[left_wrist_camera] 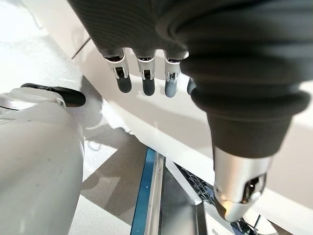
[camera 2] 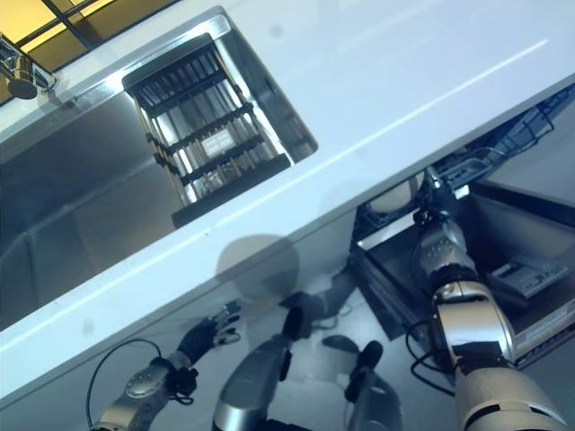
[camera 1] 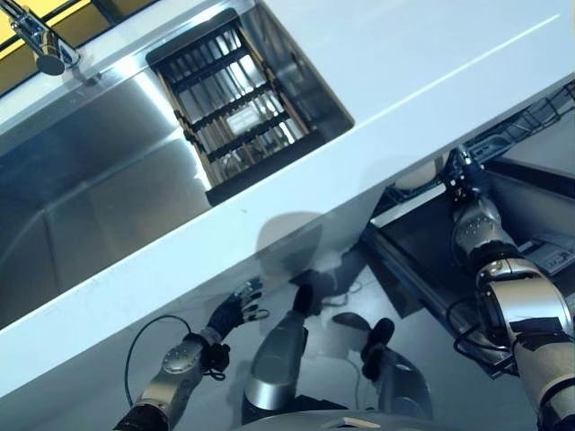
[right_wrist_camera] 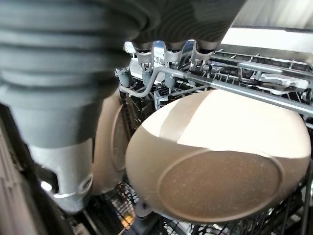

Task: Pick up plates and place into dishwasher.

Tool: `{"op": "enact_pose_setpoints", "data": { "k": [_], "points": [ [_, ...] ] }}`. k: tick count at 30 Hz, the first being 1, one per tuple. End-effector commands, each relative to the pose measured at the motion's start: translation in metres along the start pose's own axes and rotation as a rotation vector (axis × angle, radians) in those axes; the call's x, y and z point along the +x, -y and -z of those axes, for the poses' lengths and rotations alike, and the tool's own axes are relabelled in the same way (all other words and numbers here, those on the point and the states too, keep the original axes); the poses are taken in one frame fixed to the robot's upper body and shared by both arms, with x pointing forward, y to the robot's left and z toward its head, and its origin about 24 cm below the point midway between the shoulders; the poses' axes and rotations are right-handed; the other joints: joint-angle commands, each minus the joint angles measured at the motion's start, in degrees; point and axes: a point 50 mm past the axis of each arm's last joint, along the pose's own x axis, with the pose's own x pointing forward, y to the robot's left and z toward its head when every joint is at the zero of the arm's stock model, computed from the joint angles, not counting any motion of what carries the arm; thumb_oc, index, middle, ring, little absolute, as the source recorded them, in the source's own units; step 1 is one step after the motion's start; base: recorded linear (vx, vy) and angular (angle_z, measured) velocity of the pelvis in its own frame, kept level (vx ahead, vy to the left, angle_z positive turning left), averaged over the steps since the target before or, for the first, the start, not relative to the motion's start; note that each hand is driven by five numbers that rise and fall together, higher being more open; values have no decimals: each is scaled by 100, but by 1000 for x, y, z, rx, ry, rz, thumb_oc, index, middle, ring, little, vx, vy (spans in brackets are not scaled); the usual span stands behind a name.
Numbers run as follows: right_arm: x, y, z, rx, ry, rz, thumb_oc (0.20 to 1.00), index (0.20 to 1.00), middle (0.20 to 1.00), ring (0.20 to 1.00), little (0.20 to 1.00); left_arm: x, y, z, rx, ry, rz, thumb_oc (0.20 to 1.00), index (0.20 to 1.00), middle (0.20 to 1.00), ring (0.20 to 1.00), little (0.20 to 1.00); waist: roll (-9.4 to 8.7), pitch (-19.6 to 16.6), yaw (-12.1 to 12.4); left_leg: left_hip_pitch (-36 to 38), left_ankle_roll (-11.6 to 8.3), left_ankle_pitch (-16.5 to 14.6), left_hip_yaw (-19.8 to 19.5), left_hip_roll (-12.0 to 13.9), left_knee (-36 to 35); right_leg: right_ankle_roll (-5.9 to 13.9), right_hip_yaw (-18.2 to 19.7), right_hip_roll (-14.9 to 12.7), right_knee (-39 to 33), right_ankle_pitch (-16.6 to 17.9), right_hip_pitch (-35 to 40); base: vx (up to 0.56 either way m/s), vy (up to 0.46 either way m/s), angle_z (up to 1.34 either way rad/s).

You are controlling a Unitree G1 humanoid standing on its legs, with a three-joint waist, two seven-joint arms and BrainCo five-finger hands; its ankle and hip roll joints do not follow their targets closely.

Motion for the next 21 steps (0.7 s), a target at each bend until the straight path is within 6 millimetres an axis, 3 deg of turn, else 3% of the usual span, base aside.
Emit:
{"op": "enact_pose_setpoints", "data": {
  "k": [1, 12, 21],
  "points": [
    [-3, -24, -13, 114, 131, -141, 1000, 1000, 1000, 1000, 1000, -23, -13, 5, 41, -6, -29, 1000, 1000, 1000, 1000, 1000, -558, -401, 115, -422, 219, -53, 222, 50, 280, 128, 349, -216, -255, -54, 596, 22, 0, -9],
    [-18, -8, 3, 190, 151, -231, 1000, 1000, 1000, 1000, 1000, -33, -21, 18, 26, -58, -64, 1000, 1000, 1000, 1000, 1000, -694, -665, -46, -309, 244, -79, 316, 71, 166, 214, 528, -202, -477, 56, 694, 20, -16, -6],
    [-24, 19, 10, 225, 143, -162, 1000, 1000, 1000, 1000, 1000, -38, -25, 20, 16, -53, -85, 1000, 1000, 1000, 1000, 1000, -787, -799, -125, -231, 238, -90, 405, 127, 93, 229, 559, -185, -566, 96, 726, -6, -4, -2]
  ]
}}
